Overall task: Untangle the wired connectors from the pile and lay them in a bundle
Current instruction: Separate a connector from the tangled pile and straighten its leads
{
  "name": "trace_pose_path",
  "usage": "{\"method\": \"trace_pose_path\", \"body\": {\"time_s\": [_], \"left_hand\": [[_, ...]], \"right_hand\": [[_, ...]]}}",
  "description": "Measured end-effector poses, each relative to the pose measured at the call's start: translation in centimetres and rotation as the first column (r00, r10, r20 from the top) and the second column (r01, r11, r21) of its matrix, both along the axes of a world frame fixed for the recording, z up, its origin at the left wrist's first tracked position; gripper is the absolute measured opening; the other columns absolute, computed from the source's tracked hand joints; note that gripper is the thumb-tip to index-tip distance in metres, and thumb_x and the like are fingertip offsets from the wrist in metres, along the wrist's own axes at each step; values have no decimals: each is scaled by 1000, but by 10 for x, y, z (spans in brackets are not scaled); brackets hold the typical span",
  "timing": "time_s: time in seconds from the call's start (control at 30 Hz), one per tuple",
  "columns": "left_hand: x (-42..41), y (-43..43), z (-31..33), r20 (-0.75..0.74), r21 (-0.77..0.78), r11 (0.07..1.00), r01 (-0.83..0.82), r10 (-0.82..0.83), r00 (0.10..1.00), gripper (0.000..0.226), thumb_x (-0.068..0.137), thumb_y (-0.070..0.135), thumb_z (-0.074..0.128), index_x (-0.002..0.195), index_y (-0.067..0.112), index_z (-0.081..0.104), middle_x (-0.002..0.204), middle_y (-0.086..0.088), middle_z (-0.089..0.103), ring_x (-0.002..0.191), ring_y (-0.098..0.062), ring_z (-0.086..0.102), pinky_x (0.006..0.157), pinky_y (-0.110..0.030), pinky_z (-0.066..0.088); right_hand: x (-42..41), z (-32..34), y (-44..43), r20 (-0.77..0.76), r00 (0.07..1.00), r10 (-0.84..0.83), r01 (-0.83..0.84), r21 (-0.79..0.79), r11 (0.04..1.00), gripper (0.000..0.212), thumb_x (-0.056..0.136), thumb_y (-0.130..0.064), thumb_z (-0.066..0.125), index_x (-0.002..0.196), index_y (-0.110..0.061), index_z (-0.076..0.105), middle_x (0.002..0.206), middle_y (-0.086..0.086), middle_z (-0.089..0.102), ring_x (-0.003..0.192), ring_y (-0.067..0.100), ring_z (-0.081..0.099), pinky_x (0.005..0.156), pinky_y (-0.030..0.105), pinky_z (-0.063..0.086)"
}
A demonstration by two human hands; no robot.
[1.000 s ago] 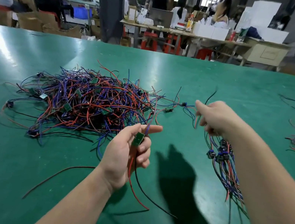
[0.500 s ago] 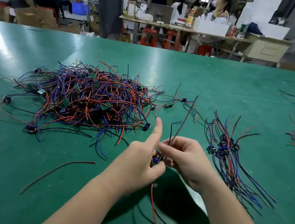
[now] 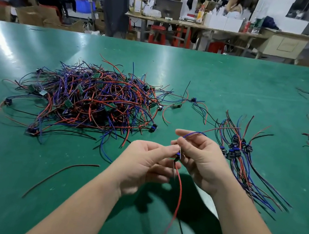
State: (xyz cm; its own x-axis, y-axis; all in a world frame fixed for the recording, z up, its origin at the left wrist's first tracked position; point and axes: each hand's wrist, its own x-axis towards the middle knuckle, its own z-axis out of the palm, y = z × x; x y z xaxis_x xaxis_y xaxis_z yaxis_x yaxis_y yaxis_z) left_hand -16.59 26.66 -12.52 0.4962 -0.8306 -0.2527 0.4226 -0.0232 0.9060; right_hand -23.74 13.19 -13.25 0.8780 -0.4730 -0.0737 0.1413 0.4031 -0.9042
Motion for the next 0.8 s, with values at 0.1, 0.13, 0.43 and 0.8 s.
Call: {"method": "trace_pose_path", "body": {"time_s": [0.1, 0.13, 0.43, 0.8], "left_hand": [[1, -1, -3, 5, 6, 999, -52, 52, 999, 16, 75, 25, 72, 72, 10, 68, 73, -13, 71, 48, -10, 62, 41, -17, 47], [2, -1, -3, 8, 16, 998, -64, 64, 998, 14, 77, 23, 71, 73, 10, 67, 72, -12, 72, 47, -10, 61, 41, -17, 47], [5, 0, -9, 67, 6, 999, -53, 53, 996, 23, 54, 32, 77, 68, 14, 73, 61, 4, 63, 51, -6, 55, 49, -19, 49], [-1, -5, -15, 120, 26, 996, -81, 77, 990, 32, 59, 16, 78, 85, 1, 64, 64, -7, 65, 49, -13, 61, 46, -20, 49]], "right_hand": [[-2, 1, -2, -6, 999, 40, -40, -8, 999, 31, 64, -9, 66, 95, -7, 66, 70, 5, 70, 62, 7, 65, 58, 12, 51], [-3, 2, -2, -1, 998, 58, -58, 1, 998, 31, 65, -8, 65, 96, -6, 66, 70, 5, 70, 63, 7, 65, 60, 12, 51], [-5, 6, -4, 1, 997, 81, -81, 58, 995, 24, 67, -5, 64, 90, -6, 68, 72, 7, 70, 64, 9, 65, 60, 15, 53], [-2, -2, -6, -160, 987, -3, -24, -167, 986, 5, 80, -3, 64, 78, -7, 67, 63, 5, 68, 57, 11, 61, 57, 19, 49]]}}
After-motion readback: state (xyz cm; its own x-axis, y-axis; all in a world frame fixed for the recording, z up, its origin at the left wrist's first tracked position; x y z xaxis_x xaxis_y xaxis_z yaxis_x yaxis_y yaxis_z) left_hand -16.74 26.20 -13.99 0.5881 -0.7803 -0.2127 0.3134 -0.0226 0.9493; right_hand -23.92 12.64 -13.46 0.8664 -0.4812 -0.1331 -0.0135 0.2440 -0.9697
